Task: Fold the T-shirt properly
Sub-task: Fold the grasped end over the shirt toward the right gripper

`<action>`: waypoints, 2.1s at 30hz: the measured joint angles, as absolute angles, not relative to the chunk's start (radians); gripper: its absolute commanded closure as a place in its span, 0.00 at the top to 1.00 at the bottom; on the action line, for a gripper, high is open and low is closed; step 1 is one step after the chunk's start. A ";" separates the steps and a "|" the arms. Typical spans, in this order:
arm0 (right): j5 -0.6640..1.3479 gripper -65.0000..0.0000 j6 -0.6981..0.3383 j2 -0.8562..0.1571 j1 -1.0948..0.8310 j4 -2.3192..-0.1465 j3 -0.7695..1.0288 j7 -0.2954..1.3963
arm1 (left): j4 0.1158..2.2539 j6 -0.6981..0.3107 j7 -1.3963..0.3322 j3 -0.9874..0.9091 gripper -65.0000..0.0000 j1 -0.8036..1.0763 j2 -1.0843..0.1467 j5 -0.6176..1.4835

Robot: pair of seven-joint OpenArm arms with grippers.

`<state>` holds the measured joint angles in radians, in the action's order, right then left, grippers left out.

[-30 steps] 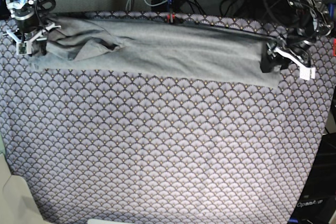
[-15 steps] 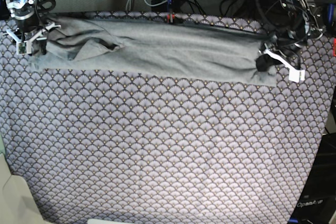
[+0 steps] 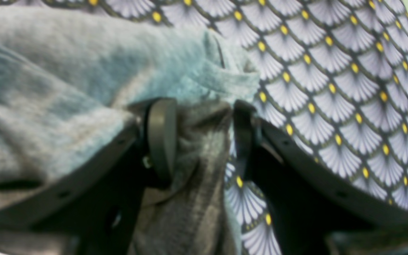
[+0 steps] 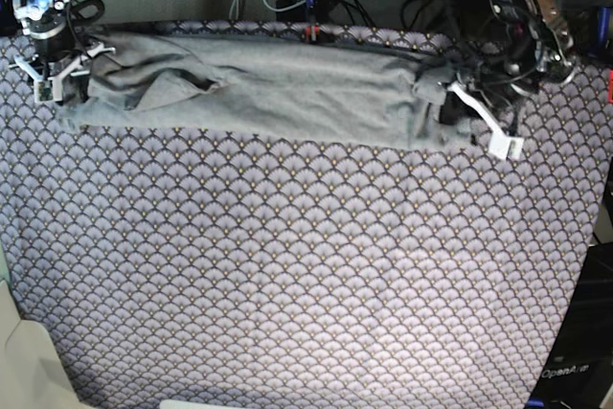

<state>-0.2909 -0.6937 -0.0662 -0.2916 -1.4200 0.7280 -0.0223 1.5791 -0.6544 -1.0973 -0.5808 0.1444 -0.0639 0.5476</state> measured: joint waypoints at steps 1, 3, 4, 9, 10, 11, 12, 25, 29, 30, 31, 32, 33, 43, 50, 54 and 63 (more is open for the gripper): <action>-0.291 0.41 -0.694 -0.066 -0.292 -1.420 0.728 -0.023 | 1.594 -0.655 -1.101 -0.569 0.00 0.132 -0.067 0.546; -0.291 0.41 -0.694 -0.066 -0.292 -1.420 0.728 -0.022 | 1.624 -0.656 -1.108 -0.548 0.00 0.124 -0.069 0.554; -0.291 0.41 -0.694 -0.066 -0.292 -1.420 0.728 -0.022 | 1.635 -0.655 -1.112 -0.536 0.00 0.125 -0.069 0.553; -0.291 0.41 -0.694 -0.066 -0.292 -1.420 0.728 -0.023 | 1.687 -0.640 -1.126 -0.408 0.00 0.134 -0.069 0.543; -0.291 0.41 -0.694 -0.065 -0.292 -1.420 0.728 -0.023 | 1.694 -0.644 -1.122 -0.377 0.00 0.130 -0.068 0.552; -0.291 0.41 -0.694 -0.065 -0.292 -1.420 0.728 -0.023 | 1.697 -0.643 -1.119 -0.350 0.00 0.127 -0.067 0.555; -0.291 0.41 -0.694 -0.065 -0.292 -1.420 0.728 -0.023 | 1.699 -0.643 -1.118 -0.323 0.00 0.127 -0.067 0.554; -0.290 0.41 -0.694 -0.066 -0.292 -1.420 0.728 -0.023 | 1.697 -0.450 -1.120 -0.065 0.00 0.098 -0.011 0.528; -0.290 0.41 -0.694 -0.064 -0.294 -1.420 0.728 -0.024 | 1.698 -0.368 -1.105 0.031 0.00 0.074 0.015 0.551; -0.290 0.41 -0.694 -0.064 -0.294 -1.420 0.728 -0.024 | 1.698 -0.340 -1.103 0.051 0.00 0.075 0.029 0.538; -0.289 0.41 -0.694 -0.064 -0.294 -1.420 0.728 -0.025 | 1.698 -0.323 -1.108 0.071 0.00 0.075 0.039 0.535; -0.287 0.41 -0.694 -0.064 -0.294 -1.420 0.728 -0.025 | 1.697 -0.298 -1.115 0.088 0.00 0.076 0.054 0.540; -0.287 0.41 -0.694 -0.064 -0.294 -1.420 0.728 -0.024 | 1.697 -0.276 -1.114 0.102 0.00 0.076 0.068 0.537; -0.287 0.41 -0.694 -0.066 -0.295 -1.420 0.728 -0.024 | 1.688 -0.040 -1.077 0.260 0.00 0.057 0.089 0.535; -0.287 0.41 -0.694 -0.066 -0.295 -1.420 0.728 -0.024 | 1.634 0.027 -1.020 0.316 0.00 0.055 0.084 0.543; -0.287 0.41 -0.694 -0.066 -0.295 -1.420 0.728 -0.026 | 1.571 0.031 -1.015 0.380 0.00 0.007 0.088 0.540; -0.287 0.41 -0.694 -0.066 -0.297 -1.420 0.728 -0.027 | 1.544 0.031 -1.013 0.400 0.00 -0.008 0.091 0.543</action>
<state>-0.2874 -0.6941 -0.0662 -0.2970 -1.4200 0.7280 -0.0273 1.5444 0.0315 -1.0130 0.4004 -0.0078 0.0906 0.5434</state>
